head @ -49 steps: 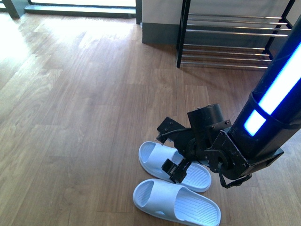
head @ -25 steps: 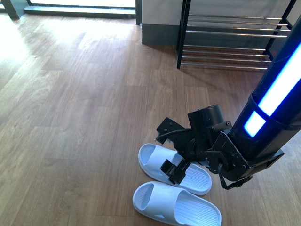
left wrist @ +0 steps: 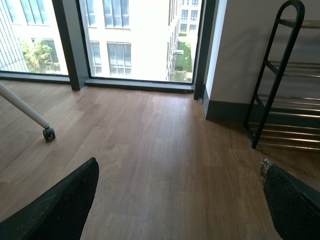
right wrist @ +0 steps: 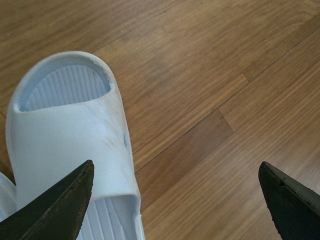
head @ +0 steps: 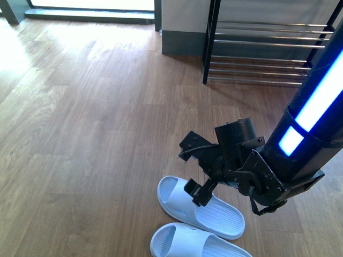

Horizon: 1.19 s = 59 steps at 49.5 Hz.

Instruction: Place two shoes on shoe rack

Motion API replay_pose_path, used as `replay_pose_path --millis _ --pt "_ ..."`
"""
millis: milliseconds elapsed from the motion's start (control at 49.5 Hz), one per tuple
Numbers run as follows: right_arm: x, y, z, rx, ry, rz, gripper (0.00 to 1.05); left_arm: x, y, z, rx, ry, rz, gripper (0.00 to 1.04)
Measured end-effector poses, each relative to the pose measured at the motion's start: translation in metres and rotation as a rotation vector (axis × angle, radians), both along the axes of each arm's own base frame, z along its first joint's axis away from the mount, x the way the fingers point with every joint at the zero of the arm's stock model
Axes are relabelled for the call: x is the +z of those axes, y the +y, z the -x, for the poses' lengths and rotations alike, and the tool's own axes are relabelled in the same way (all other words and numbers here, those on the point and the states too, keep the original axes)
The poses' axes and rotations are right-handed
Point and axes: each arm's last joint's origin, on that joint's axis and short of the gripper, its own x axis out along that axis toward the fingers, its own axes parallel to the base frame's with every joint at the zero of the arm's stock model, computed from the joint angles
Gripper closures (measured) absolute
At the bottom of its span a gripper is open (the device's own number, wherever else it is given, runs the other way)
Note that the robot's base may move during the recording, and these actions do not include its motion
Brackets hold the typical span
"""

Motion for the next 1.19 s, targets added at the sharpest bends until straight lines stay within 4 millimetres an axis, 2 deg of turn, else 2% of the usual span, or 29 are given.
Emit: replay_pose_path --millis 202,324,566,869,1193 --pt "-0.021 -0.010 0.005 0.029 0.045 0.135 0.09 0.000 0.000 0.000 0.000 0.000 0.000 0.09" --pt "-0.032 -0.012 0.013 0.050 0.104 0.118 0.09 0.000 0.000 0.000 0.000 0.000 0.000 0.09" --pt "-0.040 -0.010 0.014 0.065 0.131 0.031 0.09 0.000 0.000 0.000 0.000 0.000 0.000 0.09" --pt "-0.048 -0.005 0.000 0.041 0.135 -0.054 0.09 0.000 0.000 0.000 0.000 0.000 0.000 0.09" --pt "-0.069 -0.006 -0.021 0.003 0.121 -0.083 0.09 0.000 0.000 0.000 0.000 0.000 0.000 0.09"
